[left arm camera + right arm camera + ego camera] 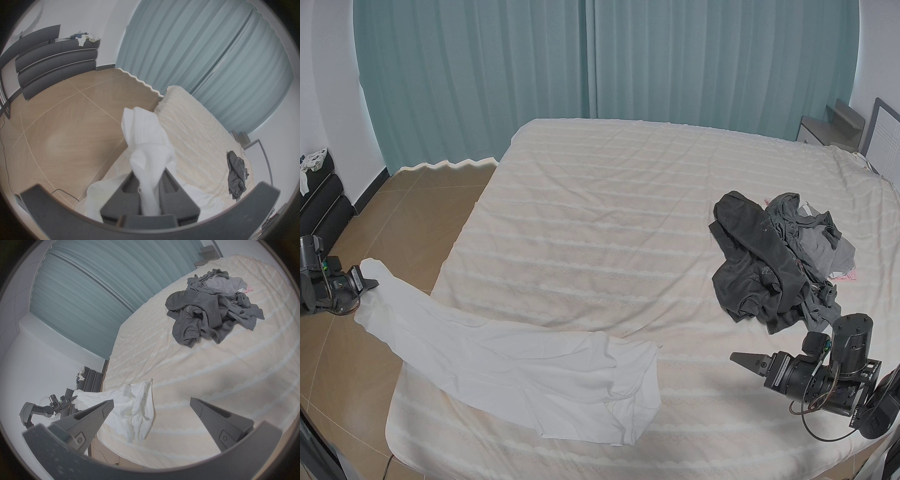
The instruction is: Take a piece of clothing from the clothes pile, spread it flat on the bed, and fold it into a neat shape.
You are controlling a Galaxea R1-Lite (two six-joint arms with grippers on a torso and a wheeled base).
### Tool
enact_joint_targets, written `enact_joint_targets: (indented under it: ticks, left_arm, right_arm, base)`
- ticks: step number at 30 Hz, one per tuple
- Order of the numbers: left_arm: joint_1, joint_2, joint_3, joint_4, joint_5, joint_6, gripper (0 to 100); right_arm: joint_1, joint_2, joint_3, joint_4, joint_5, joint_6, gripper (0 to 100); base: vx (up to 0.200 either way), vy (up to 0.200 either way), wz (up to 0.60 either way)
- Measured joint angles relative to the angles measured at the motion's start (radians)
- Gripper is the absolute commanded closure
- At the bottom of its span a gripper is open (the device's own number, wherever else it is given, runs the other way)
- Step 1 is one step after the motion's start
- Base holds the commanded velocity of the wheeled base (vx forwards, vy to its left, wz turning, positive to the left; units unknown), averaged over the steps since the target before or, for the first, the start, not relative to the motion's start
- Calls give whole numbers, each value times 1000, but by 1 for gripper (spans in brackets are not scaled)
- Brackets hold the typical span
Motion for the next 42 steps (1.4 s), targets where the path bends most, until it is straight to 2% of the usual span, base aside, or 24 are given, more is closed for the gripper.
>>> enact_joint_targets:
  ticks: [9, 19, 23, 26, 32, 39, 40, 42]
  left_arm:
    - [-310, -137, 114, 13, 210, -72, 100]
    - [-734, -203, 159, 0, 456, -223, 100]
    - [-908, -189, 164, -86, 555, -288, 100]
    - [-1001, -163, 169, -163, 594, -320, 100]
    - [-1130, -93, 172, -244, 623, -393, 100]
    - [-1179, -31, 166, -288, 628, -411, 100]
    - [-1182, -26, 166, -289, 628, -416, 0]
    - [-1187, -18, 165, -291, 627, -423, 0]
  right_arm:
    - [-9, 0, -1, 0, 0, 1, 0]
    - [-17, 0, -1, 0, 2, 1, 0]
    - [-19, 0, -2, 0, 2, 1, 0]
    - [-19, 0, -2, 0, 3, 1, 0]
    - [-19, 0, -2, -1, 3, 0, 0]
    - [-16, 0, -3, 0, 3, 0, 0]
    - [-16, 0, -3, 0, 3, 0, 0]
    - [-15, 0, -3, 0, 3, 0, 0]
  base:
    - [0, 0, 0]
    - [0, 0, 0]
    - [0, 0, 0]
    - [0, 0, 0]
    - [0, 0, 0]
    - [0, 0, 0]
    - [0, 0, 0]
    - [0, 0, 0]
